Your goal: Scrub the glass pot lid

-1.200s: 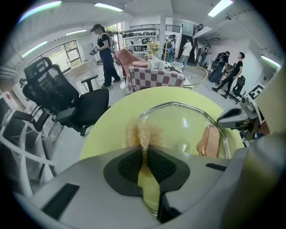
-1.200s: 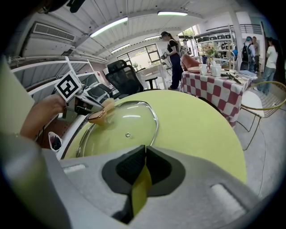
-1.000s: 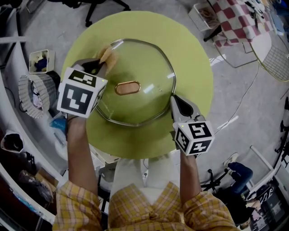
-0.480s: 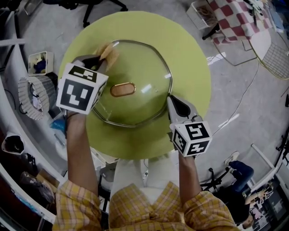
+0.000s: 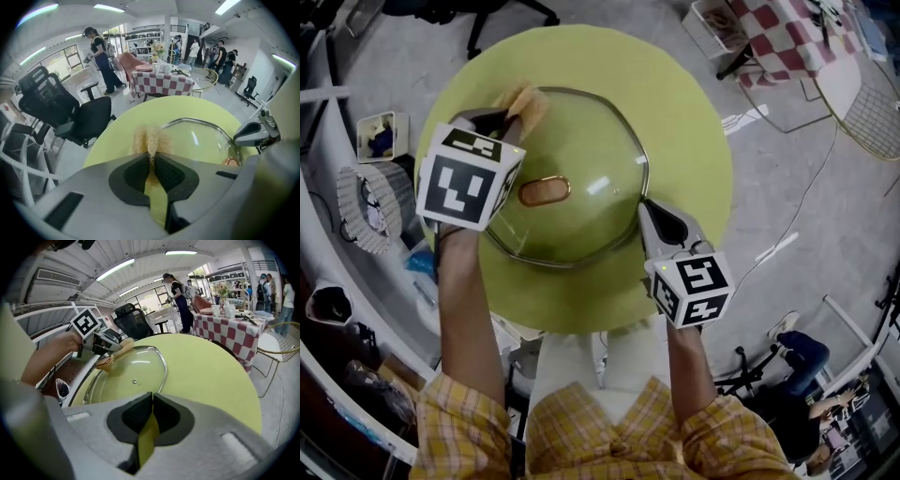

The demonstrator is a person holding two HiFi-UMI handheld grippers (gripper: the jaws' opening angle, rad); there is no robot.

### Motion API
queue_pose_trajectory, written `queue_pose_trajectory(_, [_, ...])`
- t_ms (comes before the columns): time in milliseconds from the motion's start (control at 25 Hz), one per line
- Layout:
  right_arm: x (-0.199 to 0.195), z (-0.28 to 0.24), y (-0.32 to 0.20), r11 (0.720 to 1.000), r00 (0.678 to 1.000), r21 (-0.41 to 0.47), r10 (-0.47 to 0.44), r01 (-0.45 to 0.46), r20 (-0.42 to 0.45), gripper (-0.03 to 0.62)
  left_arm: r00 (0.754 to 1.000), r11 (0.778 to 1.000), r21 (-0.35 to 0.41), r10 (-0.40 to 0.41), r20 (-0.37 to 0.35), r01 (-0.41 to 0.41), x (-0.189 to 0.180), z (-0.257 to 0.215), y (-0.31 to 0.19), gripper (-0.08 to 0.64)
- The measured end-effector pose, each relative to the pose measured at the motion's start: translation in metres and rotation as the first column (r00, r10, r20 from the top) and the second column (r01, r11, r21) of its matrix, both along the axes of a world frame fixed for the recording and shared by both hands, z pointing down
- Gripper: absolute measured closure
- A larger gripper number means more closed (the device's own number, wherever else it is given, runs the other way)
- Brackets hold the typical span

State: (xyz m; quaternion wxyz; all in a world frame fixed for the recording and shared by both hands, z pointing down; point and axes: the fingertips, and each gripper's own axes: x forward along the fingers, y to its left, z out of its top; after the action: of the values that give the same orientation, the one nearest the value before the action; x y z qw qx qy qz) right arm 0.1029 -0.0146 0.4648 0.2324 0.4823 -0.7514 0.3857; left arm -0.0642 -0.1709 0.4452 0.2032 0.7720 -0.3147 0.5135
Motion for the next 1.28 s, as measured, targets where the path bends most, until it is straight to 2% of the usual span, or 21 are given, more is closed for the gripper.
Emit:
queue_pose_trajectory(160, [0.0,0.0,0.0,1.0,1.0,0.002,-0.001,0.001,0.005,0.584,1.0,0.999,-0.03,0.023,-0.004,-0.024,0.011,0.002,0.006,0.526])
queue_pose_trajectory(1280, [0.002,0.0,-0.001,1.0,0.999,0.009,-0.017,0.017,0.027,0.583,0.997,0.996,-0.04,0.076,-0.02,-0.077,0.05,0.001,0.006,0.526])
